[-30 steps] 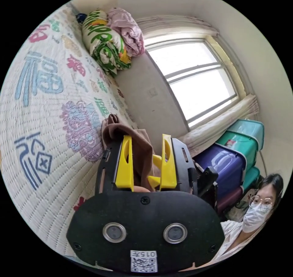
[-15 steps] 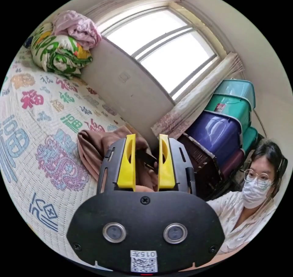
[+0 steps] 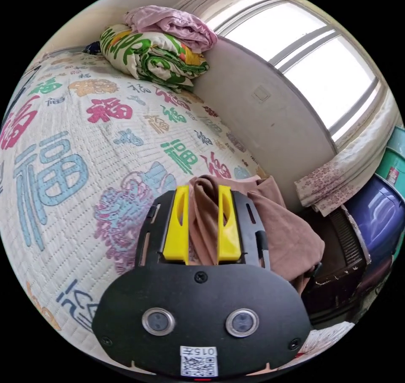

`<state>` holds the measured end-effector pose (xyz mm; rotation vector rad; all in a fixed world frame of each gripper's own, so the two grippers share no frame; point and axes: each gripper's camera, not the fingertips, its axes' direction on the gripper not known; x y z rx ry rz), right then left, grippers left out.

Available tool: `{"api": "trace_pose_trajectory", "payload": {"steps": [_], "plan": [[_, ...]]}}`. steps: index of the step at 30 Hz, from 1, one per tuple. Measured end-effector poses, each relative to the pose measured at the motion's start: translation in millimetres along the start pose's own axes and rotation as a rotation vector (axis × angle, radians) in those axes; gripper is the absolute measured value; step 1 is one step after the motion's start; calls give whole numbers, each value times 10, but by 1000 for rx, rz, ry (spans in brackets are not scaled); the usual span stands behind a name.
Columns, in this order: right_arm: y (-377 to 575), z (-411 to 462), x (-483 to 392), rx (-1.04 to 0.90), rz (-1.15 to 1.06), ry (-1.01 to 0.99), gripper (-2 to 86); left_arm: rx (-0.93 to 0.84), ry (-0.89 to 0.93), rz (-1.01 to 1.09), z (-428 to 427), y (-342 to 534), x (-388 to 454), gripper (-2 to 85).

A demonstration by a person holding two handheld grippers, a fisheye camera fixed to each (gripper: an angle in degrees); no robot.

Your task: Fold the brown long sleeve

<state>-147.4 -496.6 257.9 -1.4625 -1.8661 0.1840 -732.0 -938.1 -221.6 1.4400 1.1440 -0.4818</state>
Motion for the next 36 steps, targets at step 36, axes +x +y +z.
{"api": "trace_pose_trajectory", "payload": {"steps": [36], "plan": [[1689,-2242,-3089,-335,-40,-455,17,993,70,195,-6907,5084,2410,-2]]}}
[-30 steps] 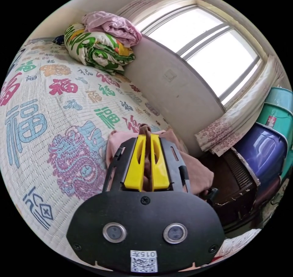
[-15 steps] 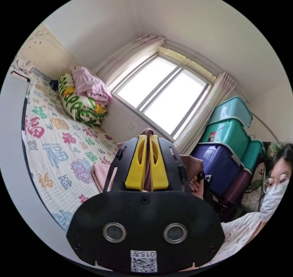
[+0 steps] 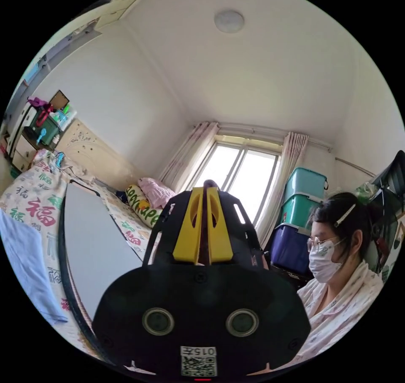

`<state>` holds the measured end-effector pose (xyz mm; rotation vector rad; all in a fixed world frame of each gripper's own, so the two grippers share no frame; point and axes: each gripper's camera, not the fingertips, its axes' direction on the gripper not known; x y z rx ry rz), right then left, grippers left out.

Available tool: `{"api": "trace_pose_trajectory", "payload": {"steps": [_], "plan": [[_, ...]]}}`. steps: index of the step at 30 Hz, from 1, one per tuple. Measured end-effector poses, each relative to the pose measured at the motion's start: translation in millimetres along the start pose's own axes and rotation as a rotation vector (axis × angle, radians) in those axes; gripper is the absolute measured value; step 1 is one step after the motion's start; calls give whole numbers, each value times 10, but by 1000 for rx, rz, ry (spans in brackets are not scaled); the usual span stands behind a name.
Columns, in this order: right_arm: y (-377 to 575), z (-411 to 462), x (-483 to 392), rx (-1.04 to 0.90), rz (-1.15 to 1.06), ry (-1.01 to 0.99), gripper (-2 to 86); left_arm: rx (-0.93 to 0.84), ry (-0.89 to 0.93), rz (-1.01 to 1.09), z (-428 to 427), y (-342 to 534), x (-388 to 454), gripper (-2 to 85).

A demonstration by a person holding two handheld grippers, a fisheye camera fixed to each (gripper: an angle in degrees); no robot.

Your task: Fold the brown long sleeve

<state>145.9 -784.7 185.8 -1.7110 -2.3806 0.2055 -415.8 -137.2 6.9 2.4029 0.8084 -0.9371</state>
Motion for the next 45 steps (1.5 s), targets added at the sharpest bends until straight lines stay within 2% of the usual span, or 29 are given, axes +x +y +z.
{"api": "trace_pose_trajectory", "payload": {"steps": [3,8,13,20,23,26,29,31,32,34,37,40,43,45], "plan": [[264,335,220,-62,29,-63,17,20,-36,8,-343,94,89,-2],[507,684,270,-105,-9,-4,17,3,-34,26,-409,256,337,-2],[579,1044,-118,-160,-178,130,18,-100,-13,-4,60,323,539,-2],[250,1113,-40,-91,-200,219,18,-128,73,-42,660,90,752,-1],[-40,1020,185,-40,-211,271,17,-126,60,-131,902,-64,555,-1],[-369,1003,837,-9,-132,356,16,-146,-26,-246,1138,-78,110,-1],[-679,1337,1963,-77,-37,496,16,-201,-153,-334,1426,60,-487,-2],[-786,1906,3174,-213,46,563,15,-257,-249,-425,1727,271,-1091,-1],[-792,2077,3503,-250,70,581,15,-274,-283,-447,1812,330,-1250,-1],[-775,2761,4824,-383,152,648,14,-374,-421,-508,2207,553,-1902,0],[-637,3502,6216,-501,257,735,15,-479,-534,-590,2645,799,-2555,2],[-691,3948,6898,-572,243,843,16,-490,-551,-635,2870,760,-2780,8],[-943,4146,6987,-616,189,811,17,-569,-611,-551,3026,579,-2702,23],[-1108,4209,6778,-623,119,769,19,-555,-692,-505,3028,415,-2492,38]]}}
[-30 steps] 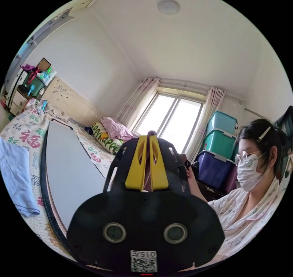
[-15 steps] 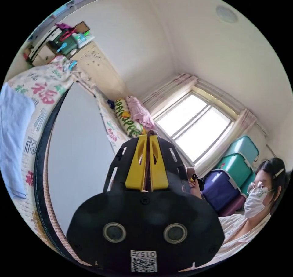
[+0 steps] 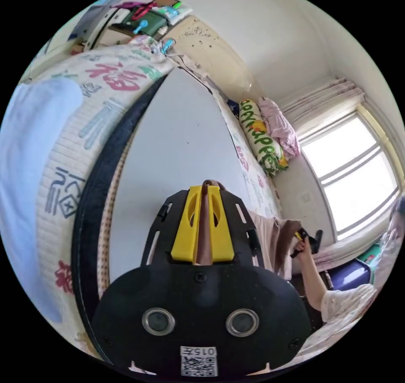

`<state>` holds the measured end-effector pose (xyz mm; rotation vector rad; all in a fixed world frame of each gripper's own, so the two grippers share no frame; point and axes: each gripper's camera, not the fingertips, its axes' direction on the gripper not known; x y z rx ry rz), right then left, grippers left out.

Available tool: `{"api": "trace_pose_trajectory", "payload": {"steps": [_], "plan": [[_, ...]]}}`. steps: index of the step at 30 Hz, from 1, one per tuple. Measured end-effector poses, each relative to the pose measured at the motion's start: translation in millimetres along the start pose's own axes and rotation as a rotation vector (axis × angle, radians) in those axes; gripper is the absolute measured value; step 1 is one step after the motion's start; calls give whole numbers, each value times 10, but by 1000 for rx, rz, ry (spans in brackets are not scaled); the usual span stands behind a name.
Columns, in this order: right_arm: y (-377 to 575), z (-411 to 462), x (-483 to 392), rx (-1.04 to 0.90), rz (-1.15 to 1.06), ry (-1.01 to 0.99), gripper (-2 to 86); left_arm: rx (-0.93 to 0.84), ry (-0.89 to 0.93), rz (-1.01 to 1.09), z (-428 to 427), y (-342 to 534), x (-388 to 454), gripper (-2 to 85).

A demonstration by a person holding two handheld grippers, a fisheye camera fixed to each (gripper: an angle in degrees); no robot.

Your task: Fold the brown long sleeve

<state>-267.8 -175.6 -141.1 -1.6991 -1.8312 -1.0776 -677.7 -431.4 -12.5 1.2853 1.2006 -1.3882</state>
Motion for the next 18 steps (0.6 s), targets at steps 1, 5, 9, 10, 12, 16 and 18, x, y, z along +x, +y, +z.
{"api": "trace_pose_trajectory", "payload": {"steps": [1,5,9,10,12,16,18], "plan": [[-41,-139,-145,10,-58,-21,20,59,-96,31,-186,27,212,59],[-152,-380,-455,25,-167,-20,24,70,-172,83,-405,80,1092,115],[-461,-249,-427,-86,-233,-7,33,-327,320,138,641,191,2258,197],[-592,-200,-364,-132,-243,-30,37,-358,381,130,918,224,2572,213],[-753,-158,-280,-167,-295,-46,47,-389,519,87,1317,243,2971,223],[-729,-353,196,-169,-389,67,131,-582,378,125,2242,393,3530,226],[-616,-423,683,-226,-334,100,147,-653,298,95,2587,491,3591,221]]}}
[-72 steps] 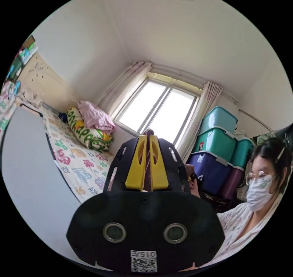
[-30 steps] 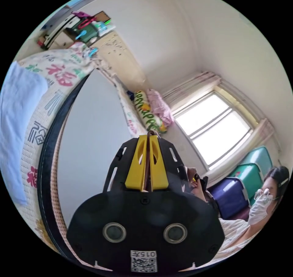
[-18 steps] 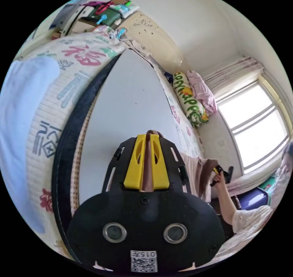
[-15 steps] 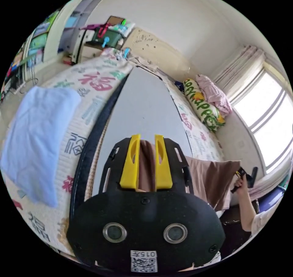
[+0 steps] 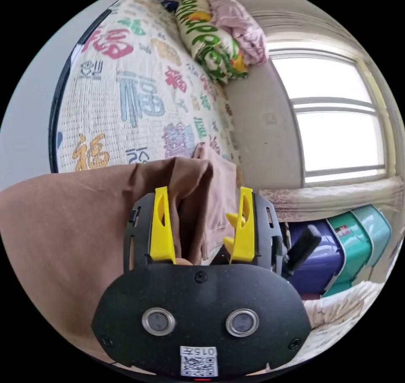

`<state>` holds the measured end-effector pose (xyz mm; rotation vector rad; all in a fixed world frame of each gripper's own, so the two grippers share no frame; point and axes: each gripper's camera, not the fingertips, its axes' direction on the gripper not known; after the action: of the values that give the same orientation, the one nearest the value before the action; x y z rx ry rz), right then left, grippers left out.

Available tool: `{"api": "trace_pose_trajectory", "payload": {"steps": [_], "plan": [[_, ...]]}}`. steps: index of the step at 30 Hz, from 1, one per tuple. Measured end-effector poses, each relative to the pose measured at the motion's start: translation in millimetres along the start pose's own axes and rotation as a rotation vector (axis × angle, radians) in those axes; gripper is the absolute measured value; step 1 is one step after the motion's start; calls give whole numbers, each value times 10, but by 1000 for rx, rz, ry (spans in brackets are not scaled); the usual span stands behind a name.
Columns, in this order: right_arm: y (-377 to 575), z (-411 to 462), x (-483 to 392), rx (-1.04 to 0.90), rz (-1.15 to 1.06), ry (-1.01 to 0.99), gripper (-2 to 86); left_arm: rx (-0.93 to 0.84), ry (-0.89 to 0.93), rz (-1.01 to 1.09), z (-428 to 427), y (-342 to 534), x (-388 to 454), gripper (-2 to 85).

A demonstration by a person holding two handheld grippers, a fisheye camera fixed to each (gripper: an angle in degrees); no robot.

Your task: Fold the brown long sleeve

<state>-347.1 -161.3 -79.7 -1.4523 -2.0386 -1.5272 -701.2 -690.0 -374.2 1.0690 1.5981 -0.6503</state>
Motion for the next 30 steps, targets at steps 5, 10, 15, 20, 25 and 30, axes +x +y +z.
{"api": "trace_pose_trajectory", "payload": {"steps": [5,10,15,20,25,30], "plan": [[554,471,912,-250,123,6,174,-94,-248,30,716,-375,287,209],[675,499,1337,-281,164,72,91,-164,-396,68,1338,-513,678,182],[715,389,1859,-293,256,122,41,-154,-605,114,1517,-348,901,55],[659,-279,1944,-160,190,-104,29,-46,-239,75,717,-20,854,28],[473,-662,794,-130,-19,-371,24,37,-85,139,-1040,588,738,24],[443,77,-142,-168,-48,-506,32,-46,-445,248,-2075,942,351,20]]}}
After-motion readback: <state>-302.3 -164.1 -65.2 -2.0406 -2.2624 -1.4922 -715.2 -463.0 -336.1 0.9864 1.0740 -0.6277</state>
